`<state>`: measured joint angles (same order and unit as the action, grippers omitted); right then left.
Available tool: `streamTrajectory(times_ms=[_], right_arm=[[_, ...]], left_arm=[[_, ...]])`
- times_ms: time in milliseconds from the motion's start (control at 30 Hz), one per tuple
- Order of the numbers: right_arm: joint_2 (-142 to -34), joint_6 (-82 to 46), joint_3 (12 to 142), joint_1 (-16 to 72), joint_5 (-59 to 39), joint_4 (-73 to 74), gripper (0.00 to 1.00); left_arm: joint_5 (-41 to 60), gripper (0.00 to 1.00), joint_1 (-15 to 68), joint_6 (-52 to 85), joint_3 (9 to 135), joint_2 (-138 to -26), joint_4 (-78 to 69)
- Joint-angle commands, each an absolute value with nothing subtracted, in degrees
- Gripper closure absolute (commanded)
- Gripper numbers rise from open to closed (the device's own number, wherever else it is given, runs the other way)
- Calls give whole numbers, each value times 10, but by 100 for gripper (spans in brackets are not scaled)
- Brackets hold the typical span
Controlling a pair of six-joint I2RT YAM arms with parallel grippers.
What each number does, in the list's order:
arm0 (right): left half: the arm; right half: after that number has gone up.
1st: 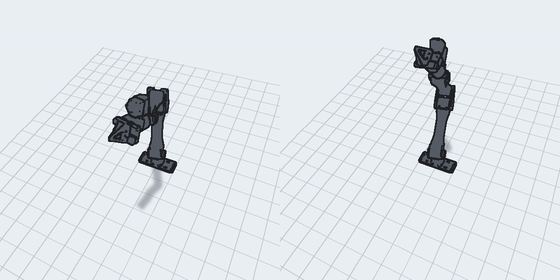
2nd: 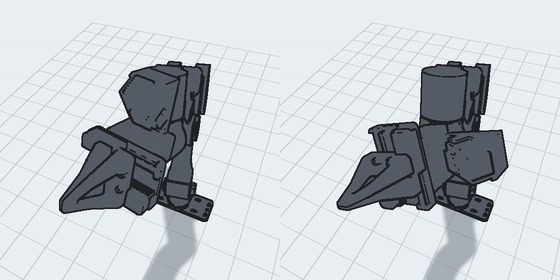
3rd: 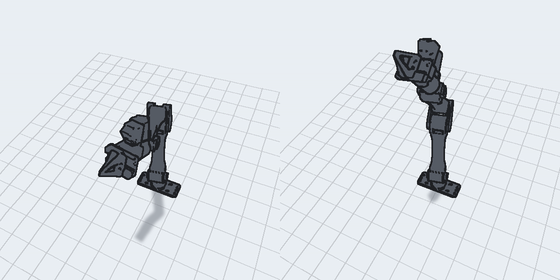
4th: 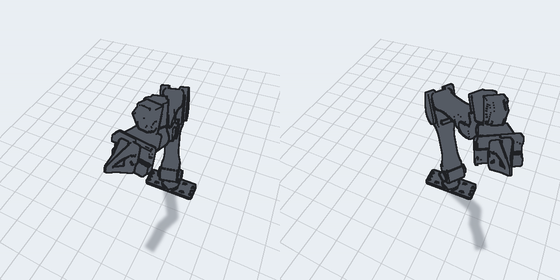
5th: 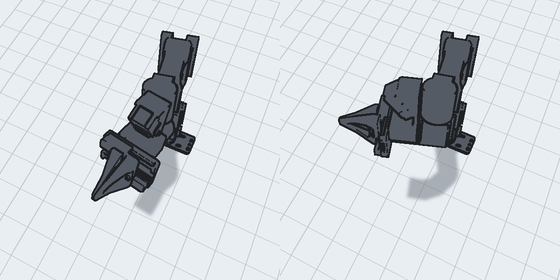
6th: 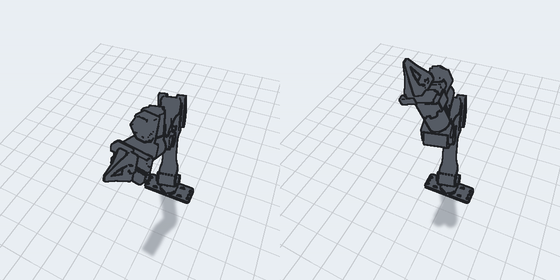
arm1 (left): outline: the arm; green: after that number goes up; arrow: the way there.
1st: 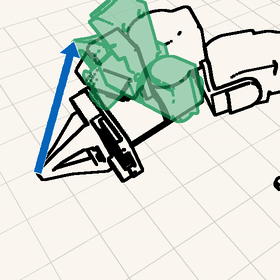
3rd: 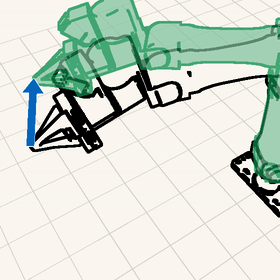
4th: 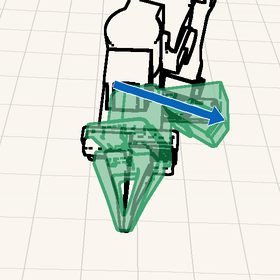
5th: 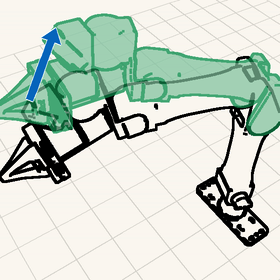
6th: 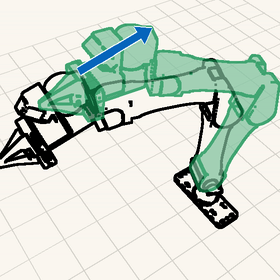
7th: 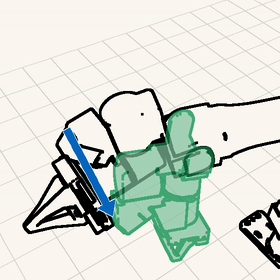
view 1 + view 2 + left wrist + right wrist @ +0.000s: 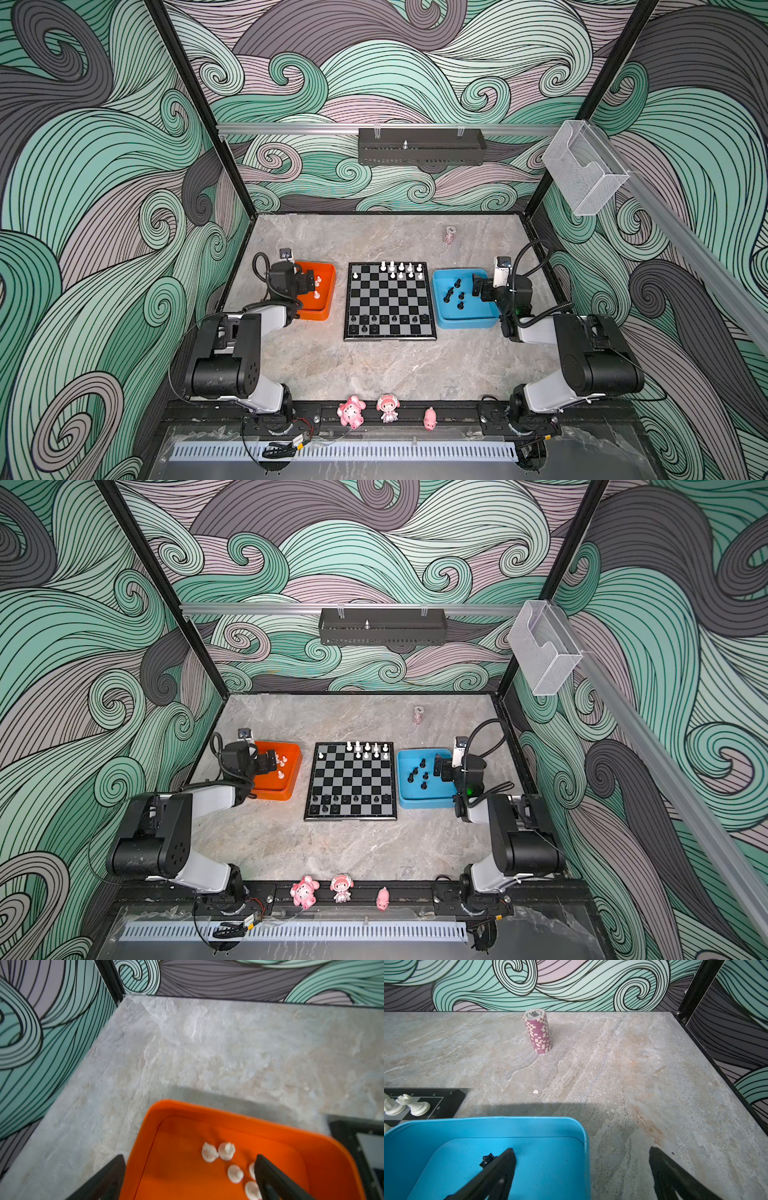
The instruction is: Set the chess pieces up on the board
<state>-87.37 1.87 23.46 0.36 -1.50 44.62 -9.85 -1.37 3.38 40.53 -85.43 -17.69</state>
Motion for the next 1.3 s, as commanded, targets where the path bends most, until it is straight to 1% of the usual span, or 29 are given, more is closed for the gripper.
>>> streamTrajectory(times_ms=[0, 167, 233, 300, 367, 467, 600, 633, 800, 867, 933, 1000, 1067, 1167, 1267], right_arm=[[-826, 7, 274, 1, -10, 363, 1], [-757, -9, 296, 1, 2, 291, 1], [-725, -18, 325, 0, -22, 235, 1], [-705, -29, 366, 0, -49, 167, 1], [-695, -36, 410, 0, -72, 91, 1], [-689, -34, 475, 1, -116, -4, 1], [-687, -95, 539, 2, -105, -95, 1], [-690, -101, 551, 1, -115, -112, 1], [-709, -128, 585, 1, -188, -137, 1], [-717, -151, 583, 1, -200, -129, 1], [-722, -143, 587, 2, -242, -137, 1], [-725, -152, 588, 4, -236, -147, 1], [-724, -127, 584, 7, -239, -153, 1], [-722, -108, 578, 18, -207, -174, 1], [-748, -104, 607, 31, -195, -242, 1]], left_arm=[[-93, 1, -16, 64, 476, -793, -14], [-61, 1, -16, 80, 481, -705, -1], [-53, 1, -16, 88, 493, -679, 11], [-56, 1, -16, 99, 523, -663, 63], [-62, 1, -17, 109, 556, -655, 114], [-28, 1, -17, 88, 595, -649, 175], [-3, 1, -17, 83, 621, -640, 213], [8, 1, -17, 76, 624, -639, 217], [17, 1, -16, 72, 629, -636, 225], [38, 1, -16, 66, 633, -638, 233], [69, 1, -15, 61, 649, -651, 254], [96, 1, -15, 59, 672, -671, 278], [119, 1, -15, 57, 691, -691, 292], [154, 1, -13, 63, 695, -709, 273], [148, 1, 23, 62, 718, -744, 271]])
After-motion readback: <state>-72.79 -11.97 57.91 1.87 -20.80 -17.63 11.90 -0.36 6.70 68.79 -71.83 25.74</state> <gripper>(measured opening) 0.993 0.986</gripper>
